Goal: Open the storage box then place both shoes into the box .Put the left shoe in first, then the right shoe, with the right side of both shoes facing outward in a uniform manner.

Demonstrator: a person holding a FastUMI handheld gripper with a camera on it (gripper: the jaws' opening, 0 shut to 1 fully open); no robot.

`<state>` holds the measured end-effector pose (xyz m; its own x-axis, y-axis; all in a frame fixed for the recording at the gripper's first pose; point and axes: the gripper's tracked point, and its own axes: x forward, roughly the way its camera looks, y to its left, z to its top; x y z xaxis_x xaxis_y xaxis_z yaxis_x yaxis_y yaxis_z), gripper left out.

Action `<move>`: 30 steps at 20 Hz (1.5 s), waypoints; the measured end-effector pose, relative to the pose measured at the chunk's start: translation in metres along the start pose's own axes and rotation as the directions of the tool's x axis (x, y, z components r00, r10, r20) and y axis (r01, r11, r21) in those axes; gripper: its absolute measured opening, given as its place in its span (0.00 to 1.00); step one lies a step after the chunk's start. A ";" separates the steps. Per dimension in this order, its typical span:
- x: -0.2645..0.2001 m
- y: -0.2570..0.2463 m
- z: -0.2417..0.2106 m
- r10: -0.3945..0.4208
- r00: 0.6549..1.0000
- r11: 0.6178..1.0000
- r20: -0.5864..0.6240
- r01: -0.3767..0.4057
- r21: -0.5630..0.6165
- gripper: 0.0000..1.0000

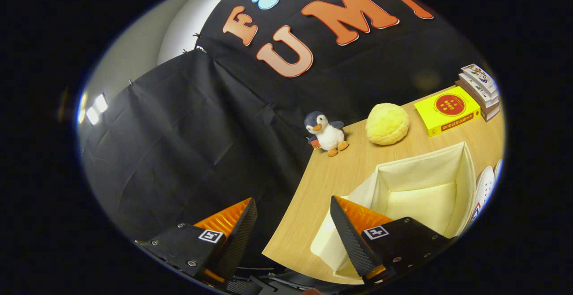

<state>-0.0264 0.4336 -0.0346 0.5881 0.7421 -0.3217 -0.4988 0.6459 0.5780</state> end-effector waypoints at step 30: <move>-0.227 -0.297 -0.004 -0.548 0.835 0.834 0.045 0.541 0.108 0.98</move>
<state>-0.0147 0.0742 -0.1362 0.7930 0.2577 -0.5521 -0.0285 0.9208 0.3890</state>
